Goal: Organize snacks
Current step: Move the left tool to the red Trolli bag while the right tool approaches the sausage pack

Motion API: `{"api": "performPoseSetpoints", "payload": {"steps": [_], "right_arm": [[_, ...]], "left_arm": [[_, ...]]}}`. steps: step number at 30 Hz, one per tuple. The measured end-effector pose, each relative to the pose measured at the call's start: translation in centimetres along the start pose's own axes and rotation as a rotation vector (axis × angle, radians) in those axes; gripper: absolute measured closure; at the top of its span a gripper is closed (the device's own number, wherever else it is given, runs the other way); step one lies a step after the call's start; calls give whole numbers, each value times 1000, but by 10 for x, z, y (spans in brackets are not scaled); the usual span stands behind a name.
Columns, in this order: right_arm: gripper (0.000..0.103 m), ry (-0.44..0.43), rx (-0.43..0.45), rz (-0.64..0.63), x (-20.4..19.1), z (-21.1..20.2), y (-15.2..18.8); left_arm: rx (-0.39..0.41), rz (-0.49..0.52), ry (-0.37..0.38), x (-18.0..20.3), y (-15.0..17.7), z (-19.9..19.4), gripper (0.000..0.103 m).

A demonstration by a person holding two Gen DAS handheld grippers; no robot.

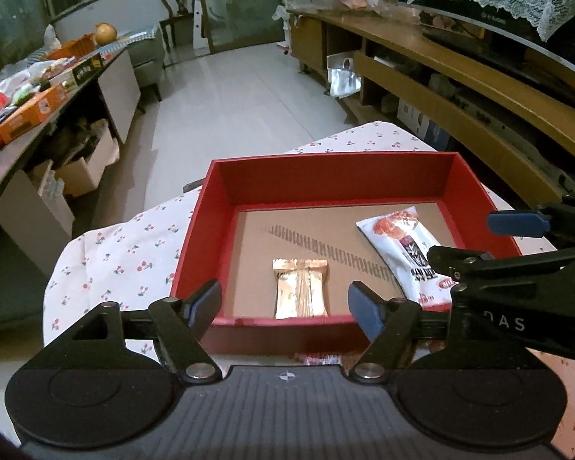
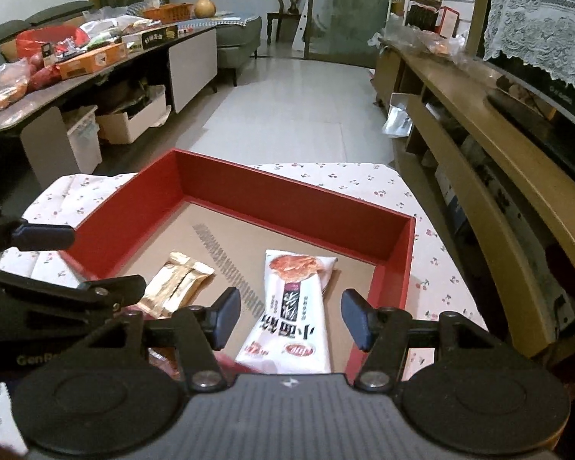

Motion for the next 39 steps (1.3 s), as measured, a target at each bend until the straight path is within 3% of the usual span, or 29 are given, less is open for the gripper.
{"api": "performPoseSetpoints", "payload": {"steps": [28,39], "right_arm": [[41,-48,-17,-34,-29,-37,37],[32,-147,-85,-127,-47,-40,61]], "left_arm": [[-12,26,-24,-8,44,-40,22],[-96,-50,-31,-40,64,-36,17]]}}
Point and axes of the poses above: each gripper's, at about its wrist camera, not at the fingertips, and z roughly the way its jaws point, x to its right, y to its underside, the point moved 2 cm from there along z, roughly the way its jaws point, and after that the axes turned 5 degrees about -z, right-handed, at the moved point
